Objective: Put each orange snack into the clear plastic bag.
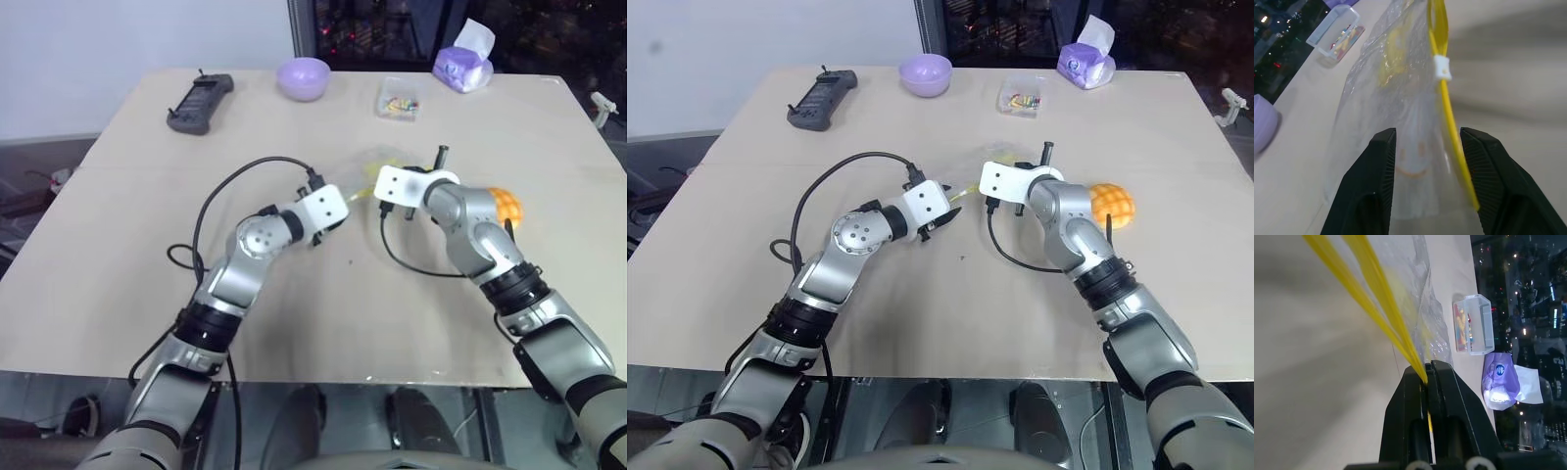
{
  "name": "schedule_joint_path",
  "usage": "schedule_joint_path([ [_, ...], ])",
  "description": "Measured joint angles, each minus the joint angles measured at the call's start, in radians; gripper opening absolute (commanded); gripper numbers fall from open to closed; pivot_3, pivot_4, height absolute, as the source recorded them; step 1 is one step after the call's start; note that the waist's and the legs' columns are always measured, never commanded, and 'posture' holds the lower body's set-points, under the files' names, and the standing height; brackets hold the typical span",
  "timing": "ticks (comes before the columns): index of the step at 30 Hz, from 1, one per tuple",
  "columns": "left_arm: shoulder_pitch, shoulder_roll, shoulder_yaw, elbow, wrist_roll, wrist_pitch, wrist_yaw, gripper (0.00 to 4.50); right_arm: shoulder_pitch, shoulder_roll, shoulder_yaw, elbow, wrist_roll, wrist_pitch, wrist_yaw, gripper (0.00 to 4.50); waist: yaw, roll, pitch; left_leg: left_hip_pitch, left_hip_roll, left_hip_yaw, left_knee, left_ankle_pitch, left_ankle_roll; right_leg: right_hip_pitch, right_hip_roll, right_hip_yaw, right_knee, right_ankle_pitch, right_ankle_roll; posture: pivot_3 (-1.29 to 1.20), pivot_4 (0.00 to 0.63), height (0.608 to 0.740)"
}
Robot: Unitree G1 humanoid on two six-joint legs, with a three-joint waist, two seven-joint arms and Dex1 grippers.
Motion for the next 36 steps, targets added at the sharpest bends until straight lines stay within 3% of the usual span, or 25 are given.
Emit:
schedule_joint_path([
  [27,0.030,-0.015,0.035,-0.118,-0.043,0.087,-0.039,2.22,0.011,0.000,0.000,-0.008,-0.014,-0.001,0.009,0.00,0.000,0.000,0.000,0.001,0.000,0.000,0.000,0.000,0.000,0.000,0.000,0.001,0.001,0.000,0.000,0.00,0.150,0.740],
  [30,0.030,-0.015,0.032,-0.118,-0.043,0.087,-0.039,1.07,0.011,0.000,0.000,-0.008,-0.015,-0.001,0.009,0.00,0.000,0.000,0.000,0.001,0.000,0.000,0.000,0.000,0.000,0.000,0.000,0.001,0.001,0.000,0.000,0.00,0.150,0.740],
  [32,0.030,-0.015,0.029,-0.118,-0.043,0.087,-0.039,0.06,0.011,0.000,0.000,-0.008,-0.016,-0.001,0.009,0.00,0.000,0.000,0.000,0.001,0.000,0.000,0.000,0.000,0.000,0.000,0.000,0.001,0.001,0.000,0.000,0.00,0.150,0.740],
  [36,0.030,-0.016,0.027,-0.118,-0.042,0.083,-0.039,0.03,0.011,0.000,0.000,-0.008,-0.018,-0.001,0.009,0.00,0.000,0.000,0.000,0.001,0.000,0.000,0.000,0.000,0.000,0.000,0.000,0.001,0.001,0.000,0.000,0.00,0.150,0.740],
])
